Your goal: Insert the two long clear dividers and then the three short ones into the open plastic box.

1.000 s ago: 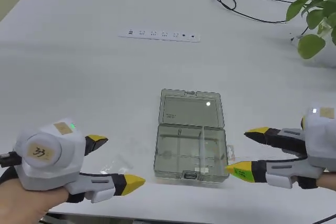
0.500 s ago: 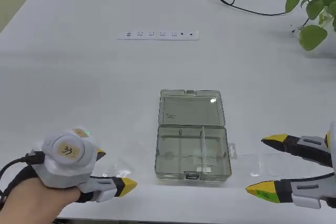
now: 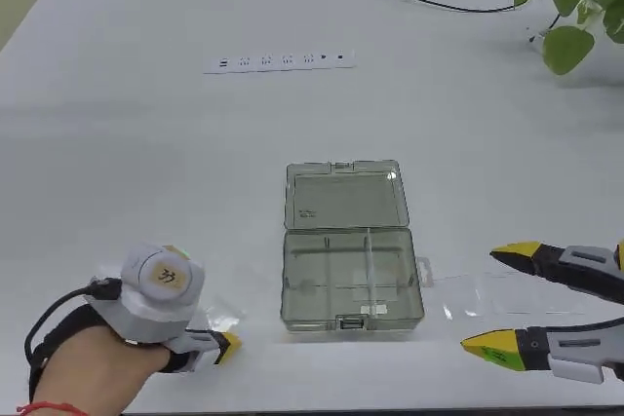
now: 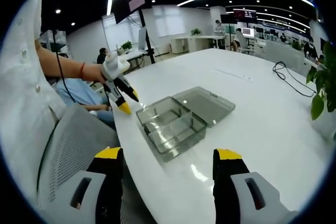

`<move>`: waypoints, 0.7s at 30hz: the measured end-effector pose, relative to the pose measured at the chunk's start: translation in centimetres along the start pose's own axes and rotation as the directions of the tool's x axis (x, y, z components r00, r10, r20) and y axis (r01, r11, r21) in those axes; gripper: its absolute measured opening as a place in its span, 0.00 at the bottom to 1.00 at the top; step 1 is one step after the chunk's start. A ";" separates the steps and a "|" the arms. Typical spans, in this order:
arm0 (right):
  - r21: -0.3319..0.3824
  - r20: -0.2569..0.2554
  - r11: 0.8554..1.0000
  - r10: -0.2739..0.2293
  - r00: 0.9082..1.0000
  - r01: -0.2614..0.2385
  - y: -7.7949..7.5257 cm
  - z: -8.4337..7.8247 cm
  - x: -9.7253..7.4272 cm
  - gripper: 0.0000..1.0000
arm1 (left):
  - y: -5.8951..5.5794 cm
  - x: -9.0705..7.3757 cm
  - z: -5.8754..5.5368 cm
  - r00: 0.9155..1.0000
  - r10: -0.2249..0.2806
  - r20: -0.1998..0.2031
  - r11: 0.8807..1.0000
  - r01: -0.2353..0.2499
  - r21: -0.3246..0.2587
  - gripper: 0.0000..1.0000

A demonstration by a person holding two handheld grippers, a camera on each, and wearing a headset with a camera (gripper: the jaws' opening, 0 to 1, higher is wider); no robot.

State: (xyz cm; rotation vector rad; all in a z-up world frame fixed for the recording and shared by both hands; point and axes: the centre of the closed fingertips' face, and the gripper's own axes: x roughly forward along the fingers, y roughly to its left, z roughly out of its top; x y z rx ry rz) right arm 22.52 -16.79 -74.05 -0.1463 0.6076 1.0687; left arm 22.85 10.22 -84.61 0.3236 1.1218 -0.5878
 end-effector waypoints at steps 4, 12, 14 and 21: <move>0.005 0.007 1.000 -0.008 1.000 0.008 0.2 0.2 -0.2 0.69 | 0.0 0.3 -0.4 1.000 0.009 -0.022 1.000 -0.009 -0.002 0.43; 0.005 0.010 1.000 -0.006 1.000 0.005 0.7 -0.1 -0.3 0.69 | 0.1 0.5 -0.2 0.999 0.026 -0.039 0.999 -0.025 0.023 0.40; 0.001 0.006 1.000 -0.007 1.000 0.007 0.7 -0.3 -0.4 0.69 | 0.2 0.6 -0.1 0.999 0.033 -0.043 0.999 -0.032 0.029 0.38; 0.007 0.013 1.000 -0.013 1.000 0.013 0.5 -0.3 -0.5 0.69 | 0.5 0.7 0.0 0.998 0.047 -0.050 0.999 -0.047 0.001 0.35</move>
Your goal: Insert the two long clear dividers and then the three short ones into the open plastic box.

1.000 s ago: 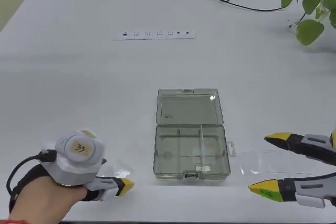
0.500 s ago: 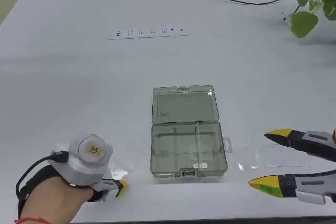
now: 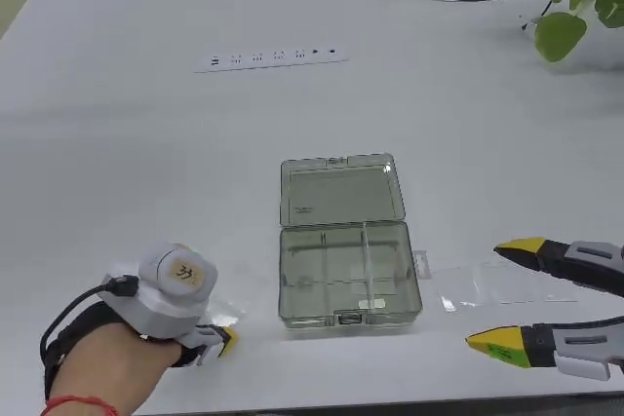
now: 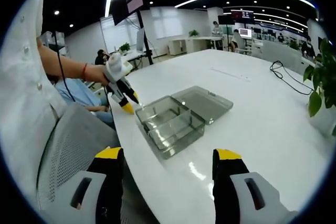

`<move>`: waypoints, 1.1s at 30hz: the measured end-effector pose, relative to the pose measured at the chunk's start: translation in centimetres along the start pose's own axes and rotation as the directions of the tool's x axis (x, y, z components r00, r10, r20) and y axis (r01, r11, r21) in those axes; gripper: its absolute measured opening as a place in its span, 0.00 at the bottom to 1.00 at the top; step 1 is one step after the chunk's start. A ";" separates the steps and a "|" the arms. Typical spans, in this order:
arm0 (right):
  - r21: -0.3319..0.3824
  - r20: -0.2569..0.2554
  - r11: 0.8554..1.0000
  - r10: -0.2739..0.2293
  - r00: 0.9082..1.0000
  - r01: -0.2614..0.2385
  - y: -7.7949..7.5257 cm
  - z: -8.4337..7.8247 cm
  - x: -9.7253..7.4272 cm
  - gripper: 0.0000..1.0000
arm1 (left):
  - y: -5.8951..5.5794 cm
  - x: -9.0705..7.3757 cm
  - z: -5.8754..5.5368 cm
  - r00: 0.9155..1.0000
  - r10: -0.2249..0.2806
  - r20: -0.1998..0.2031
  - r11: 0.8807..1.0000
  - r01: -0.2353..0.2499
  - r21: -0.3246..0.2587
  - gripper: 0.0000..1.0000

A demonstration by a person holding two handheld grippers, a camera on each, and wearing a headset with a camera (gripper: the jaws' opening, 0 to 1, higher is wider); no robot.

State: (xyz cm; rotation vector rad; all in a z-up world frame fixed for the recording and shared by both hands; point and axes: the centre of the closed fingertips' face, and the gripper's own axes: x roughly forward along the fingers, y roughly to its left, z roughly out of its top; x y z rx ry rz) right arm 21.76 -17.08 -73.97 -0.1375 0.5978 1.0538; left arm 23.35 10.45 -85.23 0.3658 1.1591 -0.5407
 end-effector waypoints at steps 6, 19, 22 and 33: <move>-0.013 -0.009 1.000 0.004 1.000 -0.004 -0.1 -0.3 -0.1 0.71 | 0.2 0.1 0.1 1.000 -0.003 -0.023 1.000 0.003 0.002 0.32; -0.022 -0.028 1.000 0.000 1.000 -0.001 0.1 -0.8 -0.2 0.73 | 0.0 -0.3 -0.1 0.999 -0.045 -0.019 0.998 0.044 -0.037 0.31; -0.027 -0.030 1.000 0.001 1.000 -0.002 0.2 -0.8 -0.2 0.73 | -0.2 -0.4 -0.1 0.998 -0.059 -0.009 0.997 0.059 -0.054 0.30; -0.043 -0.038 0.999 -0.005 0.999 0.003 0.4 -0.2 -0.1 0.77 | -0.8 -1.9 0.7 0.987 -0.120 0.106 0.974 0.137 -0.179 0.30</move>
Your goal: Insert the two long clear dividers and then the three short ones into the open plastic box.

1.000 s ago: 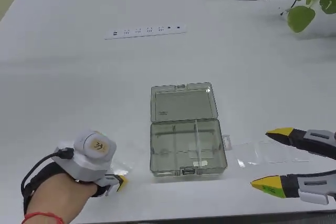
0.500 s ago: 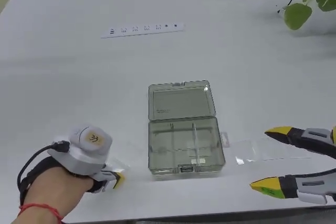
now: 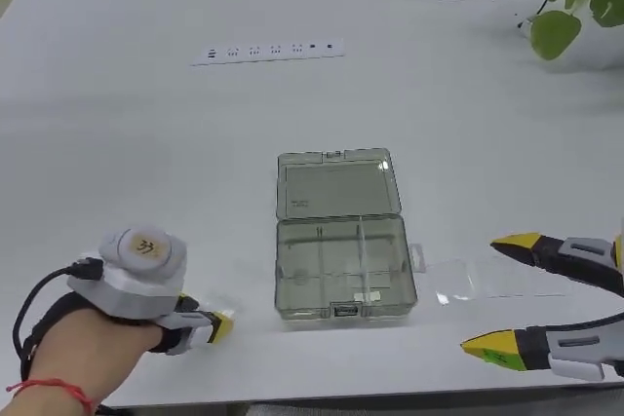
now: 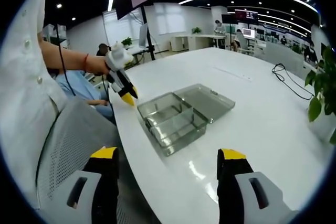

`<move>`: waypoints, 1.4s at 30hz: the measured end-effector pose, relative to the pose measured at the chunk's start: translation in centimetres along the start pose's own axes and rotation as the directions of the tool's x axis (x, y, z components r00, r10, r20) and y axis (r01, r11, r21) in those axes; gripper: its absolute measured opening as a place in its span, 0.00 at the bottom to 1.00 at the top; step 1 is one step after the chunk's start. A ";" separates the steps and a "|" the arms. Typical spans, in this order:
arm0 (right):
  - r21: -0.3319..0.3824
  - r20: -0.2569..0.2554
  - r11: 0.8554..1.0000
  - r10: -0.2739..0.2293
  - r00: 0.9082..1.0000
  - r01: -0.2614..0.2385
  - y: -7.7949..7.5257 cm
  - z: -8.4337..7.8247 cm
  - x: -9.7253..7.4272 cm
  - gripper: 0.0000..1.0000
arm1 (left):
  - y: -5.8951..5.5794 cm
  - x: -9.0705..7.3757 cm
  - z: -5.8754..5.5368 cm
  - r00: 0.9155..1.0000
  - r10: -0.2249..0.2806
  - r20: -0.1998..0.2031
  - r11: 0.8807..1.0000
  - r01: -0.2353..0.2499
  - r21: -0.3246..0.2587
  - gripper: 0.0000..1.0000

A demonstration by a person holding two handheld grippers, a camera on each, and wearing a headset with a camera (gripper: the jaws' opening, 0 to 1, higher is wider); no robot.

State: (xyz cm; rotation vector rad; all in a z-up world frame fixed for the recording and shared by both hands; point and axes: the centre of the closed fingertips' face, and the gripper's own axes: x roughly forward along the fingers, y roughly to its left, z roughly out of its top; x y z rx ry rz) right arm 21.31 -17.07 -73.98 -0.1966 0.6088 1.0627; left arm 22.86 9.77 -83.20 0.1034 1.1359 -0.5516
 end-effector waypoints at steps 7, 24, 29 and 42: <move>-0.001 0.009 1.000 0.000 1.000 0.000 0.3 1.3 0.1 0.80 | -0.7 -2.0 1.5 0.994 -0.044 0.104 0.997 0.050 -0.059 0.30; 0.126 0.163 0.992 -0.027 0.986 0.006 2.5 9.6 1.9 0.81 | -6.9 -6.9 7.9 0.905 -0.198 0.377 0.972 0.230 -0.042 0.30; 0.223 0.223 0.975 -0.046 0.974 -0.005 3.1 12.1 3.0 0.75 | -8.7 -7.6 9.4 0.870 -0.244 0.429 0.960 0.279 -0.021 0.30; 0.403 0.270 0.915 -0.126 0.955 0.006 3.2 14.5 4.8 0.32 | -12.0 -9.1 12.2 0.798 -0.310 0.517 0.935 0.354 0.014 0.30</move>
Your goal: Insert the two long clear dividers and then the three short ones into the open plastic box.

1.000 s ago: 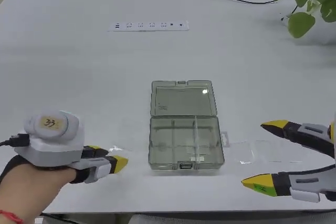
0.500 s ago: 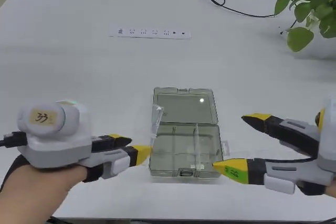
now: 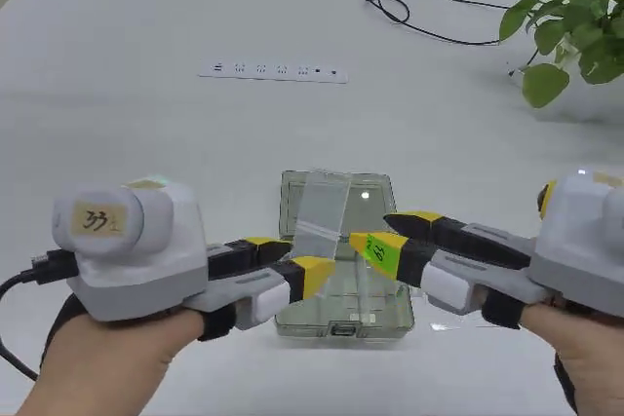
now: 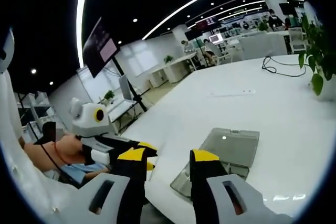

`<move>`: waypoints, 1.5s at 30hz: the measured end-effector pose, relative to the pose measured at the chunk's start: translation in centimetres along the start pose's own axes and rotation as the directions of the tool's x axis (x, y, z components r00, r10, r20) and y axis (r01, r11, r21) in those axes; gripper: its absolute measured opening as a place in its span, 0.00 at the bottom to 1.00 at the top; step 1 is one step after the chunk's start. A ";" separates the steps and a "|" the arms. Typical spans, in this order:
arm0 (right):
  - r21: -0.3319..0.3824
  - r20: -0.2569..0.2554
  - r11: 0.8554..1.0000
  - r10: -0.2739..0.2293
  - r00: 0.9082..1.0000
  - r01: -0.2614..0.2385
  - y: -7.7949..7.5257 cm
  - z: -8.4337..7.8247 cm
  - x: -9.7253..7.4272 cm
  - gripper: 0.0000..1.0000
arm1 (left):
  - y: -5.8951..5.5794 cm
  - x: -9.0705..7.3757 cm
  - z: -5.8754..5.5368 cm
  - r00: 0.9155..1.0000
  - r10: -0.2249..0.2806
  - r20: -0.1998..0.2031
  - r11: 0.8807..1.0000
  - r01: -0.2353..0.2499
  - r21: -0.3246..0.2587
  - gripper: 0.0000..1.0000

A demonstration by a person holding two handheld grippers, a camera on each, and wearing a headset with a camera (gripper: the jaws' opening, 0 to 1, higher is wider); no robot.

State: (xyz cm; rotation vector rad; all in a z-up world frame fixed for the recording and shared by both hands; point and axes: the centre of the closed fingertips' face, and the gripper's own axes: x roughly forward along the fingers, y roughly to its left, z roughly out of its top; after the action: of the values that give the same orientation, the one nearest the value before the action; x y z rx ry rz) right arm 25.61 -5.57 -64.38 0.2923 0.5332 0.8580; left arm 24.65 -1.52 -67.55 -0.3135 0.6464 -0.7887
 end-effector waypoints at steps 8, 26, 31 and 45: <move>0.049 0.013 0.999 -0.016 1.000 0.016 0.8 -0.1 0.8 0.22 | -1.0 0.4 0.3 1.000 -0.020 0.000 0.999 0.020 0.042 0.30; 0.118 0.005 0.990 -0.079 0.997 0.078 0.6 -0.3 1.5 0.07 | -1.1 0.7 0.4 1.000 -0.004 -0.006 0.994 0.004 0.109 0.30; 0.112 0.001 0.989 -0.094 0.996 0.093 0.5 -0.3 1.6 0.06 | -1.2 0.8 0.4 1.000 -0.007 -0.005 0.993 0.008 0.117 0.31; 0.127 -0.026 0.989 -0.076 0.997 0.079 0.6 0.3 1.9 0.06 | -1.3 0.2 -0.7 0.997 -0.075 -0.025 0.972 0.078 0.222 0.49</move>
State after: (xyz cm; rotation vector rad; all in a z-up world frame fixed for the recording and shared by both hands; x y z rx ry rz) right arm 26.46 -3.70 -64.47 0.3776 0.6172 0.7534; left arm 23.63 -2.53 -67.52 -0.1276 0.5581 -0.9297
